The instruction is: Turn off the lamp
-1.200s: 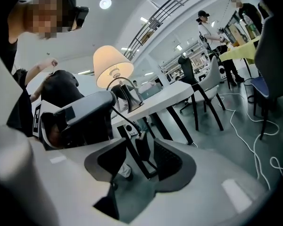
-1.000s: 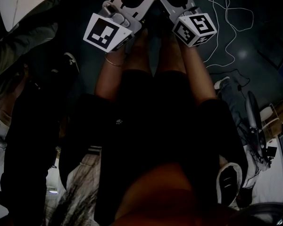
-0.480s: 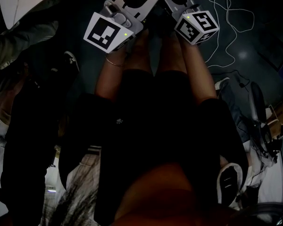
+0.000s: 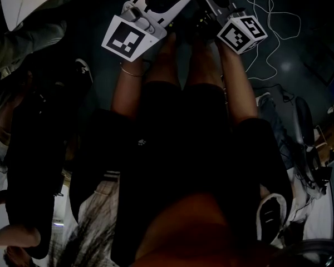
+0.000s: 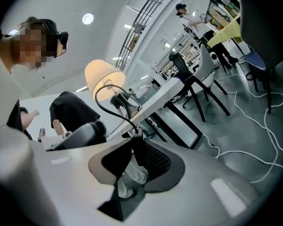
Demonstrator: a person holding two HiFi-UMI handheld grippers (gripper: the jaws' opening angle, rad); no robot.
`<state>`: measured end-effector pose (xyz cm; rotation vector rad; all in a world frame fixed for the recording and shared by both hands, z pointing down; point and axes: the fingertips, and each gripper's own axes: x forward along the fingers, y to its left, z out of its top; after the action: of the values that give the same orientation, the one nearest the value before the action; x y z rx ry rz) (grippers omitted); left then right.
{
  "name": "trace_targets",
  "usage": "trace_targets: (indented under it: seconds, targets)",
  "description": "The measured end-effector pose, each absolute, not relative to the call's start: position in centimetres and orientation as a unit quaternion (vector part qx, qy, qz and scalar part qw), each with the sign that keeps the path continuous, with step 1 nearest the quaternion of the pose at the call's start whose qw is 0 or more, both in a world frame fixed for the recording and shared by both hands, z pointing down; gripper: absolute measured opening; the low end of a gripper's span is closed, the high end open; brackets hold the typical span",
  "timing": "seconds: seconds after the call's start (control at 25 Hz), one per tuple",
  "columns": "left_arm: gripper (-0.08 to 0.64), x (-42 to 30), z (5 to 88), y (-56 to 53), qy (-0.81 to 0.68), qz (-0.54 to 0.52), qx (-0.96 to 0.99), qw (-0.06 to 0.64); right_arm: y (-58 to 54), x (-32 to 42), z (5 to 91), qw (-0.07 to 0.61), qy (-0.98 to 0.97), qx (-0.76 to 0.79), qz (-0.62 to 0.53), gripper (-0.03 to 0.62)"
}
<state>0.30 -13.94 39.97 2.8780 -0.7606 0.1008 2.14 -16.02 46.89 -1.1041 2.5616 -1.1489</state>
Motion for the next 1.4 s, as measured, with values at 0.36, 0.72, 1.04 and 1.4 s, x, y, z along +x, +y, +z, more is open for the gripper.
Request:
trace_targets:
  seconds: [0.36,0.72,1.04,1.4]
  targets:
    - [0.046,-1.7,44.0,-13.1,-0.267,0.048,0.952,0.139,-16.2,3.0,45.0,0.145,0.827,-0.326,-0.434,0.078]
    - [0.046,-0.9,46.4,-14.0,-0.258,0.076,0.954,0.136,-16.2,3.0,43.8,0.197,0.812,-0.290,-0.466,0.078]
    - [0.043,0.0,46.7,-13.6,-0.243,0.094,0.958,0.117,-16.0,3.0,43.0,0.224,0.805,-0.268,-0.479,0.078]
    - [0.018,0.2,46.3,-13.3,-0.232,0.084,0.961,0.122,-15.9,3.1,43.7,0.240,0.791,-0.266,-0.495,0.080]
